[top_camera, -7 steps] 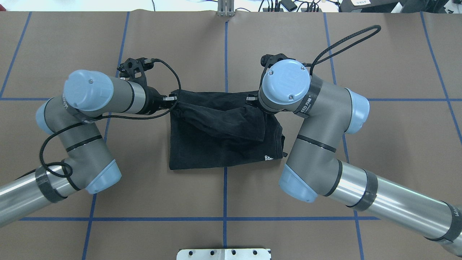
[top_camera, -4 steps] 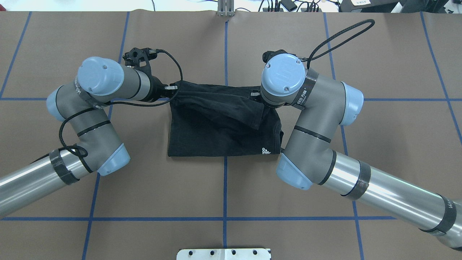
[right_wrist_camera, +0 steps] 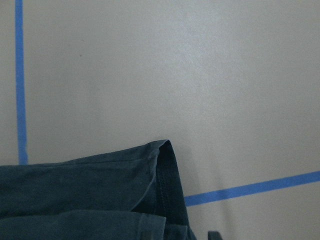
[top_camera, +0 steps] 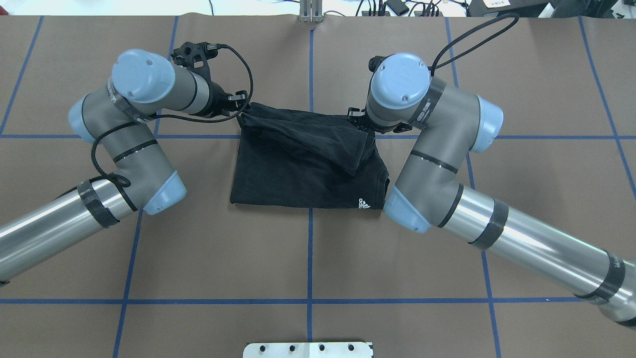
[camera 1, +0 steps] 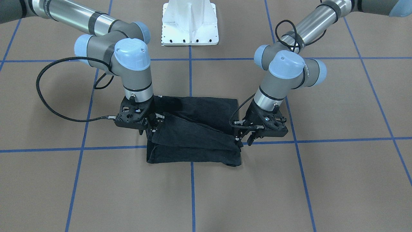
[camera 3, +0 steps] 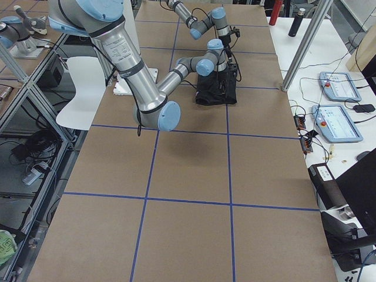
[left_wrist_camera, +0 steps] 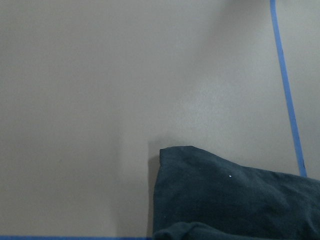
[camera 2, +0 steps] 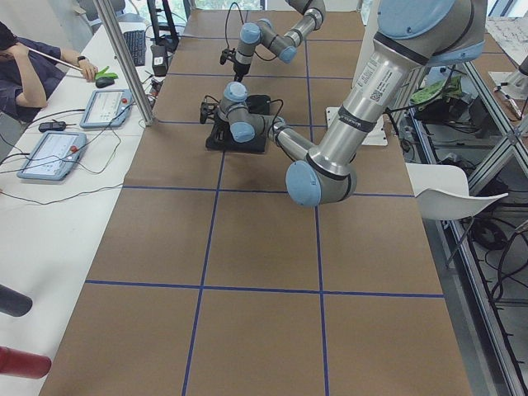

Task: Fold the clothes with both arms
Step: 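Lay the near edge over the far half and open both grippers, then press the right gripper down on the folded shirt while the left gripper withdraws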

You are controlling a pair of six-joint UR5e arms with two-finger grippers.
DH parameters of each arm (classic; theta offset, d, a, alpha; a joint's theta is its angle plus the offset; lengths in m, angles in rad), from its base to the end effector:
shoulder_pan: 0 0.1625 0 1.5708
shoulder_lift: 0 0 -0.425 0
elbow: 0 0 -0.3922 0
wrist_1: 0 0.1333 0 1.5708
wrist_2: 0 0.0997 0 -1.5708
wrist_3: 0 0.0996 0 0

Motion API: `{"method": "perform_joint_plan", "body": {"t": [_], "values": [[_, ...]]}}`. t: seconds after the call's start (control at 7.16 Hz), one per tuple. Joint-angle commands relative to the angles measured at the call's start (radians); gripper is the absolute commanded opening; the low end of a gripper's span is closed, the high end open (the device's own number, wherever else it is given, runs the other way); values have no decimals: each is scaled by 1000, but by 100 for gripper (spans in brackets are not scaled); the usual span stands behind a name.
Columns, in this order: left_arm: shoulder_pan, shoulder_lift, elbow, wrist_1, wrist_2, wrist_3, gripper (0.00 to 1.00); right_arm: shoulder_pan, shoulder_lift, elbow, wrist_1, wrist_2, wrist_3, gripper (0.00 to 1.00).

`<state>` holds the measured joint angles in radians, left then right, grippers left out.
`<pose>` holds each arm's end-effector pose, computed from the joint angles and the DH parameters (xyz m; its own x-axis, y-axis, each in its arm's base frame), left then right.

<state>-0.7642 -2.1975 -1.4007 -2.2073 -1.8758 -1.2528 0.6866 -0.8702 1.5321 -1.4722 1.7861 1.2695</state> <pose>0.4565 -0.5808 0.2889 0.4614 -0.0292 -0.8867 0.3403 0.9288 0.1465 -0.4879 -0.5447 0.2481 0.6851 0.1867 0.7042 -0.3163 0.9470 0.0567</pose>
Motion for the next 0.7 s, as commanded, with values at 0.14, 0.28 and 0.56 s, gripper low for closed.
{"method": "perform_joint_plan", "body": {"t": [0.14, 0.28, 0.56], "values": [[-75, 53, -50, 3, -167, 204, 100, 23, 30, 80, -43, 171, -6, 100], [-76, 74, -60, 1, -169, 254, 100, -39, 68, 97, -101, 114, 19, 100], [-76, 100, -78, 0, -169, 299, 100, -198, 115, 82, -149, -69, 105, 90]]}}
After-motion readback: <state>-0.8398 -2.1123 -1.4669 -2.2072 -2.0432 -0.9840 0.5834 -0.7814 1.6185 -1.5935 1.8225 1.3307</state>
